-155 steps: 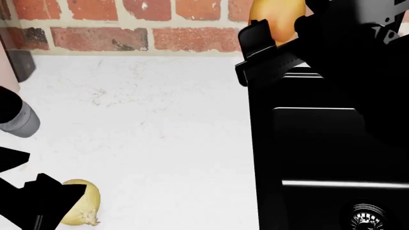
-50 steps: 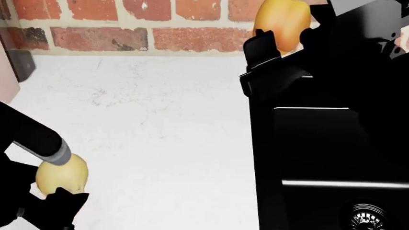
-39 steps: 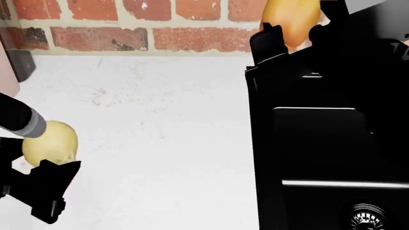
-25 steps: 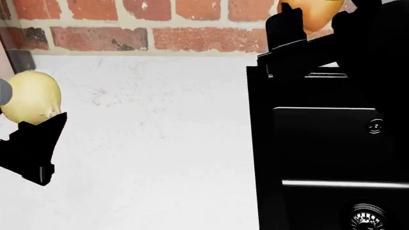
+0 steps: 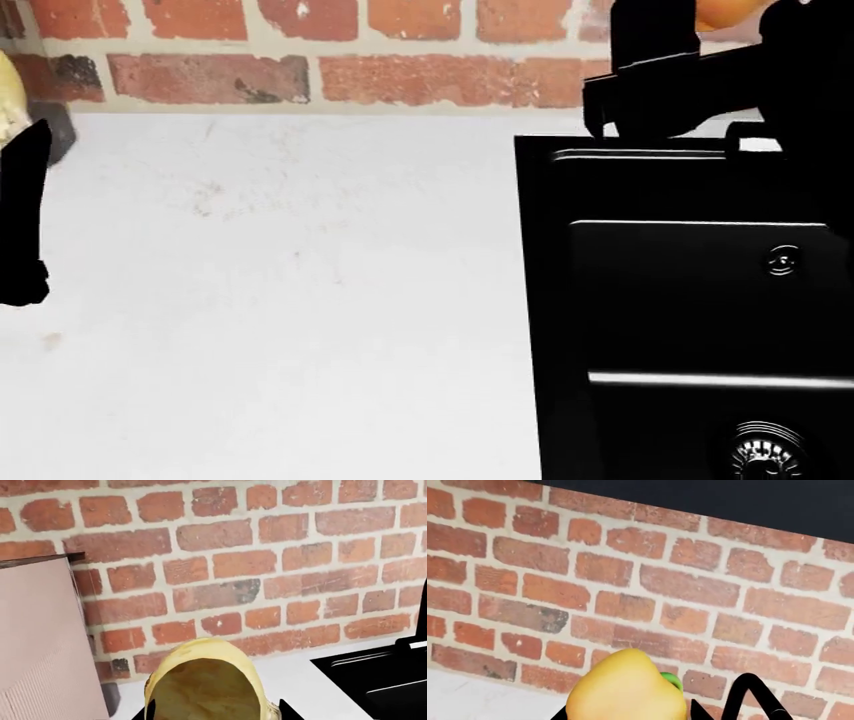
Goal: Place the avocado, onion, tomato and bell pepper on the cutting board.
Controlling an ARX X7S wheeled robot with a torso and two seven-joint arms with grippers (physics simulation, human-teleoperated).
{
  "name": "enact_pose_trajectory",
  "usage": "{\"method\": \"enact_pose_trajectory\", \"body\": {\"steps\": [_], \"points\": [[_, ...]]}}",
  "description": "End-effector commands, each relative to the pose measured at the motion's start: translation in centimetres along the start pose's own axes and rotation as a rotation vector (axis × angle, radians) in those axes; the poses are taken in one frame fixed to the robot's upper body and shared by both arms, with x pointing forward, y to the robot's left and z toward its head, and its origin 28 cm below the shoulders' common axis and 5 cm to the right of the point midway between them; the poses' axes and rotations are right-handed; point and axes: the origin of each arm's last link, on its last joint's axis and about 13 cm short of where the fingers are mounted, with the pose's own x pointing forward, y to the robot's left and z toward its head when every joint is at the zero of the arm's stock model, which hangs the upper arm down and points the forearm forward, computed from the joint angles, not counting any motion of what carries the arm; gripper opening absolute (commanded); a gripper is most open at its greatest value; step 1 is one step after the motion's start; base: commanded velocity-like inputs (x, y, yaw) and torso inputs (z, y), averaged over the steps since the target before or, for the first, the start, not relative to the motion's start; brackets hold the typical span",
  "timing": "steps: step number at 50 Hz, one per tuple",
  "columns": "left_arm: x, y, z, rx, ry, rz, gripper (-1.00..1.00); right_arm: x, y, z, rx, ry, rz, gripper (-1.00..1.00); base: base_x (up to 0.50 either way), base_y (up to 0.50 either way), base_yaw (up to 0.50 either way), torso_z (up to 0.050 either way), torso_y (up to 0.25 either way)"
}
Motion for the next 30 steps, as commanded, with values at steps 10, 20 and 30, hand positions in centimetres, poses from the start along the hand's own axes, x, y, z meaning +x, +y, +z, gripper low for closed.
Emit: {"method": "enact_pose_trajectory", "body": {"steps": [10, 20, 30], "points": [[-0.43, 0.38, 0.35, -0.049, -0.071, 0.054, -1.0, -0.54, 0.67, -0.13, 0.02, -0.008, 0.056, -1.0, -0.26, 0.0, 0.0, 0.0, 0.0], [-0.5, 0.35, 0.42, -0.052, -0.079, 0.055, -1.0, -0.67, 0.72, -0.31, 0.025, -0.007, 0.058, -1.0, -0.26, 0.0, 0.0, 0.0, 0.0], [-0.43, 0.25, 0.55, -0.051, -0.085, 0.053, -1.0, -0.8, 0.77, -0.57, 0.028, -0.015, 0.059, -1.0, -0.17, 0.0, 0.0, 0.0, 0.0]]}}
